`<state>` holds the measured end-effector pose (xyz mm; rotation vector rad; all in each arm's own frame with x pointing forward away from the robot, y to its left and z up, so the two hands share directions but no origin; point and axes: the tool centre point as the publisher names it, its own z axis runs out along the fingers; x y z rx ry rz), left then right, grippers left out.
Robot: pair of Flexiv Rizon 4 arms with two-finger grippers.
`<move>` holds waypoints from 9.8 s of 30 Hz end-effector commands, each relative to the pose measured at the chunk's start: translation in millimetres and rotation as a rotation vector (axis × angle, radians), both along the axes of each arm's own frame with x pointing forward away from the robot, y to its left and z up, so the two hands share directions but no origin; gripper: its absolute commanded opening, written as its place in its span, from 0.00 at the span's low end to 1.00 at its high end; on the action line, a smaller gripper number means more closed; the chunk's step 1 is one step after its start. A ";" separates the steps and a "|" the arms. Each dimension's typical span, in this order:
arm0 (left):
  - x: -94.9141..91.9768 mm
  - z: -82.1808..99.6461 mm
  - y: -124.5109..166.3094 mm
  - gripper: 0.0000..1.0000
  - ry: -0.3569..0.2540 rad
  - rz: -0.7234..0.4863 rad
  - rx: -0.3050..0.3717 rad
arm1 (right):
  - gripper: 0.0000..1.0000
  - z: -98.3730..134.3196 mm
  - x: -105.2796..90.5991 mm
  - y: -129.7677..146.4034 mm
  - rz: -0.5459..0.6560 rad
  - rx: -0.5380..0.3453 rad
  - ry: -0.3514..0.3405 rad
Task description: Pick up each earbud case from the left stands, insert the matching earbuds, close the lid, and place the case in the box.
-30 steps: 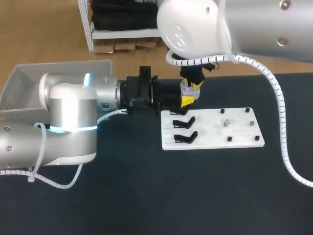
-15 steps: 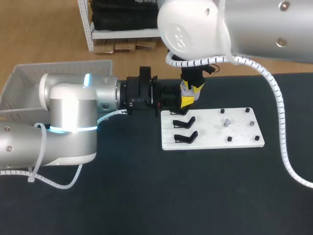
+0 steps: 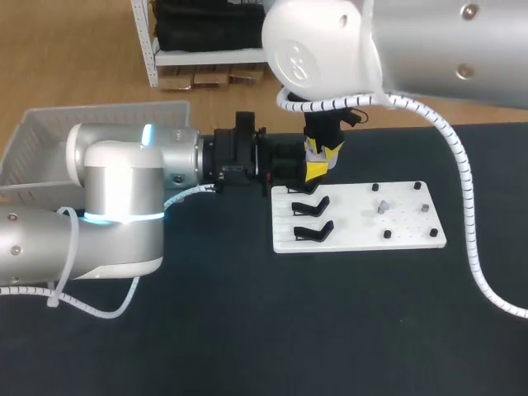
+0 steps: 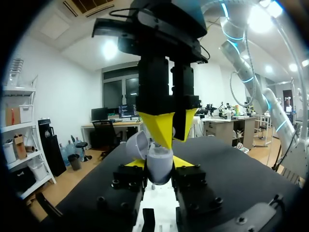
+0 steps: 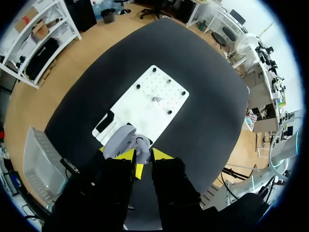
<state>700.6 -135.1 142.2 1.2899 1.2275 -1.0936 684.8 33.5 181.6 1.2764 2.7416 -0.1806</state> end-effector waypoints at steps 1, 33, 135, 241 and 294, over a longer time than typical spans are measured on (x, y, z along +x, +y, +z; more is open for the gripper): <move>-0.7 -1.1 0.6 0.00 -0.006 0.007 -0.007 | 0.08 0.5 0.9 -0.5 -0.001 0.000 0.002; -0.7 -1.1 0.6 0.00 -0.006 0.007 -0.007 | 0.00 22.3 -2.4 -5.5 -0.021 0.155 0.052; -0.7 -1.1 0.6 0.00 -0.006 0.007 -0.007 | 0.46 16.5 -48.3 -32.5 0.318 0.243 -0.184; -0.7 -1.1 0.6 0.00 -0.006 0.007 -0.007 | 0.33 -158.8 27.3 -111.9 0.490 0.163 -0.195; -0.7 -1.1 0.6 0.00 -0.006 0.007 -0.007 | 0.00 14.9 -17.3 -75.6 0.859 0.173 -0.099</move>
